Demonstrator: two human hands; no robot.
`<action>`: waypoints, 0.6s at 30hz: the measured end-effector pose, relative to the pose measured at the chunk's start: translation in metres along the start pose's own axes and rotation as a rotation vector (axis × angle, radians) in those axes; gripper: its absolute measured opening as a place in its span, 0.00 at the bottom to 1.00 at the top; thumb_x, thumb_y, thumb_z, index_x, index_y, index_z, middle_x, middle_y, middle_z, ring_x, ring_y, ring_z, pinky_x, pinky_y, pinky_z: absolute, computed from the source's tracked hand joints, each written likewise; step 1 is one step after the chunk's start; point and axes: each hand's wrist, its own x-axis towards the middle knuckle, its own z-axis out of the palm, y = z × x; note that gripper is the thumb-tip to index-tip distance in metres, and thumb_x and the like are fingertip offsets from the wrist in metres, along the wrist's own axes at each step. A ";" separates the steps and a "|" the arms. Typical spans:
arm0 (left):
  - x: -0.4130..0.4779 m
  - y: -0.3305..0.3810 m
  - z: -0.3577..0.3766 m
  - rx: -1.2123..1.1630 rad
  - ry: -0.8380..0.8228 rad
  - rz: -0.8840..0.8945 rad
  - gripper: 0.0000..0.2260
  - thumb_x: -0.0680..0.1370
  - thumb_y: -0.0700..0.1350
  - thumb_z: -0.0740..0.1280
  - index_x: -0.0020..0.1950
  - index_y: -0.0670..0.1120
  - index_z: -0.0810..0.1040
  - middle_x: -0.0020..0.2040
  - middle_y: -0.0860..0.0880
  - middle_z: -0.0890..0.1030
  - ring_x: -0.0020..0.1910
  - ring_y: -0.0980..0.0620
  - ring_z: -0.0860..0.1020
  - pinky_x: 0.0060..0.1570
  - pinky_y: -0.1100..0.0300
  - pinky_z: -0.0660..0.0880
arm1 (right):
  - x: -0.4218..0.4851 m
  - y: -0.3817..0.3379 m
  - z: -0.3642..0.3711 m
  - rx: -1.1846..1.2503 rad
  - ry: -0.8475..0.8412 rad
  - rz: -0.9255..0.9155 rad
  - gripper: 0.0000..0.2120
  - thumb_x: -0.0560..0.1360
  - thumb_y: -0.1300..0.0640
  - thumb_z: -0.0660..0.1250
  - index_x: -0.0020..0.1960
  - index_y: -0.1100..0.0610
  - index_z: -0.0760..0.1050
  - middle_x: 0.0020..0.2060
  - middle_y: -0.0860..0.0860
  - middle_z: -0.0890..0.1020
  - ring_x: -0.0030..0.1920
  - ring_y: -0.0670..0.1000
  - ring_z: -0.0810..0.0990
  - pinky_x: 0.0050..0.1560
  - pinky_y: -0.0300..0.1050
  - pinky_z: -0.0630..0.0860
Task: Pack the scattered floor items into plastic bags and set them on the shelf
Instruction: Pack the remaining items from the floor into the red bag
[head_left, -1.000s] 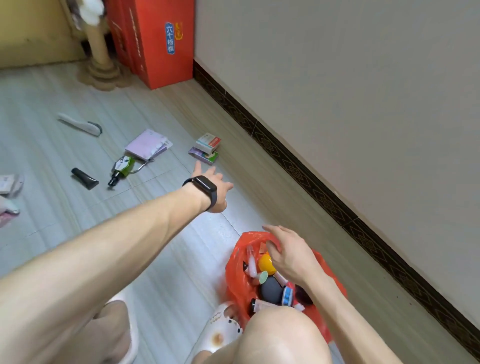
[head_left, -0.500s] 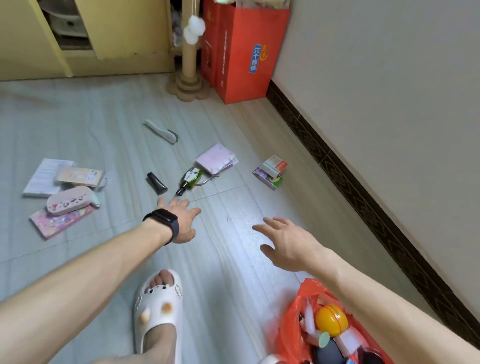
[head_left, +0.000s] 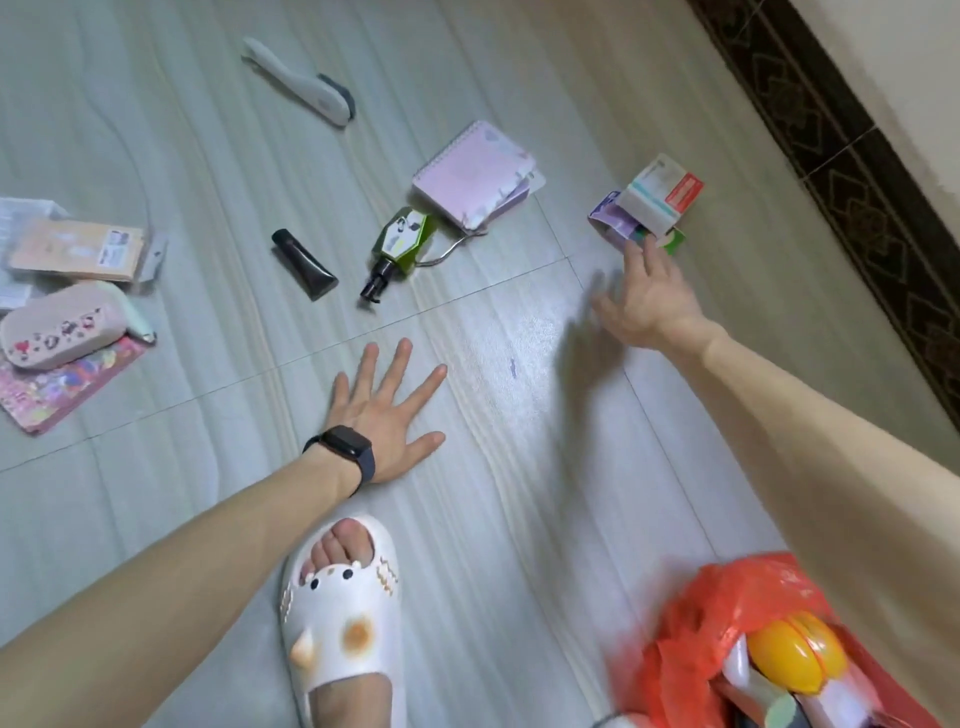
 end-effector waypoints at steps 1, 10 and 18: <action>-0.001 0.000 0.000 0.007 0.022 0.009 0.34 0.76 0.71 0.48 0.72 0.67 0.28 0.77 0.50 0.29 0.76 0.37 0.34 0.72 0.38 0.50 | 0.015 0.004 -0.003 0.011 -0.005 0.046 0.37 0.80 0.42 0.55 0.80 0.58 0.44 0.80 0.56 0.45 0.80 0.57 0.44 0.77 0.59 0.50; 0.039 -0.015 -0.072 -0.156 0.470 0.102 0.28 0.75 0.52 0.66 0.75 0.51 0.64 0.76 0.43 0.60 0.68 0.40 0.66 0.63 0.45 0.67 | -0.045 -0.004 0.068 -0.031 0.230 -0.011 0.43 0.73 0.38 0.60 0.77 0.65 0.55 0.75 0.61 0.63 0.75 0.61 0.61 0.72 0.58 0.60; 0.113 -0.024 -0.111 -0.433 0.283 -0.227 0.30 0.77 0.46 0.62 0.76 0.61 0.55 0.71 0.42 0.63 0.67 0.36 0.65 0.62 0.45 0.68 | -0.174 -0.017 0.134 -0.075 0.302 -0.176 0.18 0.71 0.58 0.69 0.57 0.65 0.75 0.52 0.63 0.76 0.64 0.66 0.70 0.59 0.61 0.73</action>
